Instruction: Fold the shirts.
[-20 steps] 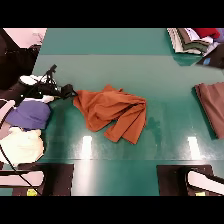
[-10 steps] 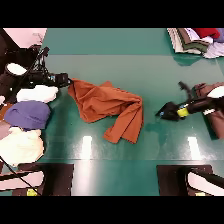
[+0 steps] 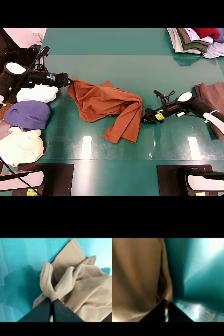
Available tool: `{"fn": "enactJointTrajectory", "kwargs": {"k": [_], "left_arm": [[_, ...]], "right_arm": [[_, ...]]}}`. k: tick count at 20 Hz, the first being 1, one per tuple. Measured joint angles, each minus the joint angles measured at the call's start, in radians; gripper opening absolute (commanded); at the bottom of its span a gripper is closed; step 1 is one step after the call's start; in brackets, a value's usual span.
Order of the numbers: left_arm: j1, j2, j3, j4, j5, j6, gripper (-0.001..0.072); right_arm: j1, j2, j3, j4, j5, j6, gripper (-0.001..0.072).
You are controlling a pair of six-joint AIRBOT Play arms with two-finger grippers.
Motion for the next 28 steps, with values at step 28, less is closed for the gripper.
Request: {"fn": "enactJointTrajectory", "kwargs": {"k": [28], "left_arm": [[0.000,0.526,0.896,0.086,0.035,0.025,0.0022]], "right_arm": [[-0.333,0.518,1.209,-0.463,0.113,0.136,0.0015]]}}
